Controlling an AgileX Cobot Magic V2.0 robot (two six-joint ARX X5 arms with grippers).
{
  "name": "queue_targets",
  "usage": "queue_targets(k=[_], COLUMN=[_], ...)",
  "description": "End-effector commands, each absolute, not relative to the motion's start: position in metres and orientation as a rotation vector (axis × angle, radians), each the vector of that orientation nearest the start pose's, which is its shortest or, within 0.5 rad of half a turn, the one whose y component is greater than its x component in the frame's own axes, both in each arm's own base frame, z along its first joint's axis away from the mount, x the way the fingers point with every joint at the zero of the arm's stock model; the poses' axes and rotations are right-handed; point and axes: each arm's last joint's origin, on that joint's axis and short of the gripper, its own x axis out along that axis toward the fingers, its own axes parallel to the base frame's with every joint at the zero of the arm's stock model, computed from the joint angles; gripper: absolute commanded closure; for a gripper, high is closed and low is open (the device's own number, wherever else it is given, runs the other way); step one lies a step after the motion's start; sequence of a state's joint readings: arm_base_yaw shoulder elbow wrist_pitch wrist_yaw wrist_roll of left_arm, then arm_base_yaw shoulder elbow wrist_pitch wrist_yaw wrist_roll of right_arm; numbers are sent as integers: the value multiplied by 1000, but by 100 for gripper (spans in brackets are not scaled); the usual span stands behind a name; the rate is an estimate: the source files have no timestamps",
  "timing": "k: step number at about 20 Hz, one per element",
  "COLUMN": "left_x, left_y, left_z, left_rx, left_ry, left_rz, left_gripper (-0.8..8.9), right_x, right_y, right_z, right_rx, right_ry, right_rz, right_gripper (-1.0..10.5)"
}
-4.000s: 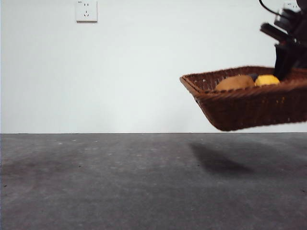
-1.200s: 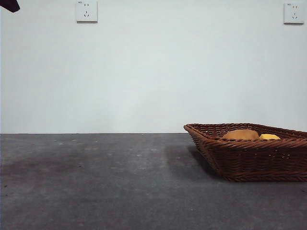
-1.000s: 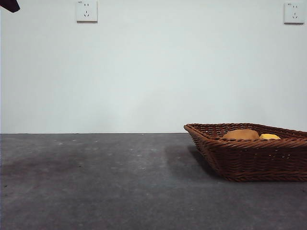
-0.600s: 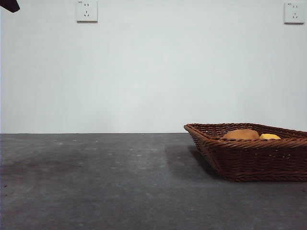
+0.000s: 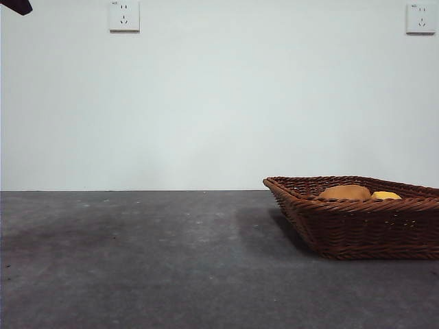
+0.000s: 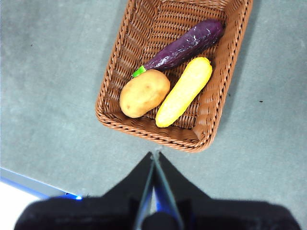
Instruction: Help me put the vegetables on the table into the basket
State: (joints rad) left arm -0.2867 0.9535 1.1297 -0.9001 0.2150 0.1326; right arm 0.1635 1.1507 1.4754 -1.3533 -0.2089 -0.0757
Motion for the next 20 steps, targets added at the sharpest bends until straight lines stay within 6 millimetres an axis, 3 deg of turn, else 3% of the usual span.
queue_targets(k=[1,5,8,11,14,20], left_x=[164,163,140,114,98,92], left_y=[-52,-40,-22,-5,3,5], left_z=[359,385,409,410,383,277], left_rx=[179,305,314,307,309,222], left_ry=[662,377,156,45,-12,-27], left_rz=[-494,-333,-257,-140,-43,-22], left_gripper=[818,818,818,818,818,818], right_x=[170,170,170,170,171,171], right_y=[34,34,34,34,34,34], right_z=[397,397,397,396,396,396], right_rx=[-50,-50,-50,-50,-50,-50], right_ry=[1039,1038,1039,1041,1042,1043], right_rz=[379,379,379,380,379,379], right_gripper=[947,947,947,947,947,947])
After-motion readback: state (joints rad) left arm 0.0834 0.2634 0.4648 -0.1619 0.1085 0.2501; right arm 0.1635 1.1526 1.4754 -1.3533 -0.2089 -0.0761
